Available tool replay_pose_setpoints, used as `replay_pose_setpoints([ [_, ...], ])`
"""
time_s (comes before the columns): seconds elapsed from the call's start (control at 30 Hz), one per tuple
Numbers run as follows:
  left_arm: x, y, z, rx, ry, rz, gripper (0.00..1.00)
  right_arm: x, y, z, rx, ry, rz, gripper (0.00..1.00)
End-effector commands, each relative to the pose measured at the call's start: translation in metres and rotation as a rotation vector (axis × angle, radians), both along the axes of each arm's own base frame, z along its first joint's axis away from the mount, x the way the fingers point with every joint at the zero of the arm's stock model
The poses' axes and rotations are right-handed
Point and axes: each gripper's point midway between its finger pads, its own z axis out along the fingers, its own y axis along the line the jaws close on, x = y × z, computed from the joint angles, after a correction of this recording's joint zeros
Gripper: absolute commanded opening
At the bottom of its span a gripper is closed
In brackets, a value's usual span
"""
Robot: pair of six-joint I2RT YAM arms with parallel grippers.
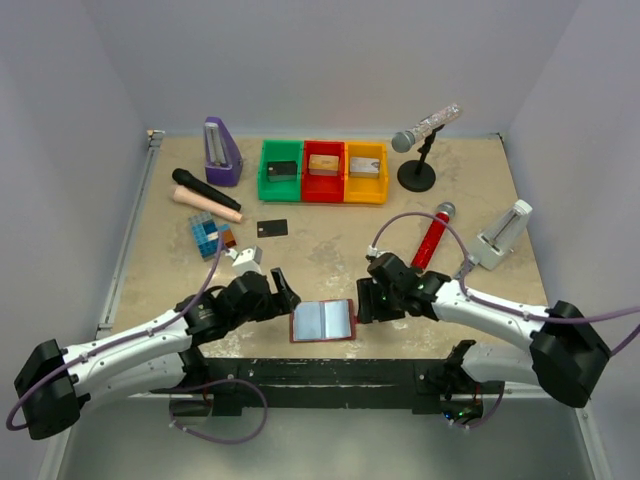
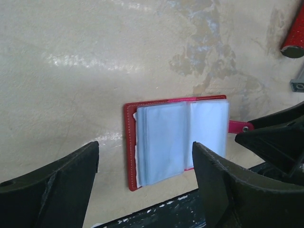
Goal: Take the credit cards out of the card holder
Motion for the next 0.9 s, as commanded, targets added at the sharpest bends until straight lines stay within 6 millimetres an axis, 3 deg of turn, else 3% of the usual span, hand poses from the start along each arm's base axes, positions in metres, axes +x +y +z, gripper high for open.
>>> replay_pose_setpoints([
  [0.0, -0.007, 0.008, -0.016, -0.045, 0.017, 0.050, 0.83, 0.012, 0.005, -0.008, -0.011, 0.007, -0.051, 0.56],
  [0.27, -0.010, 0.000, -0.014, -0.147, -0.023, 0.019, 0.94, 0.011, 0.011, -0.014, -0.005, 0.040, -0.032, 0.29],
  [0.5, 0.003, 0.012, -0.017, -0.139, -0.017, 0.159, 0.96, 0.008, 0.022, 0.001, 0.097, -0.011, 0.037, 0.01],
  [0.63, 0.006, 0.012, -0.007, -0.248, -0.069, 0.184, 0.91, -0.002, 0.029, 0.016, 0.181, -0.021, 0.103, 0.00],
  [0.77, 0.003, -0.008, 0.016, -0.349, -0.173, 0.042, 1.00, -0.013, 0.033, 0.027, 0.244, -0.023, 0.142, 0.00],
  [0.87, -0.002, -0.021, 0.024, -0.326, -0.165, -0.044, 1.00, -0.020, 0.036, 0.033, 0.292, -0.026, 0.159, 0.00],
])
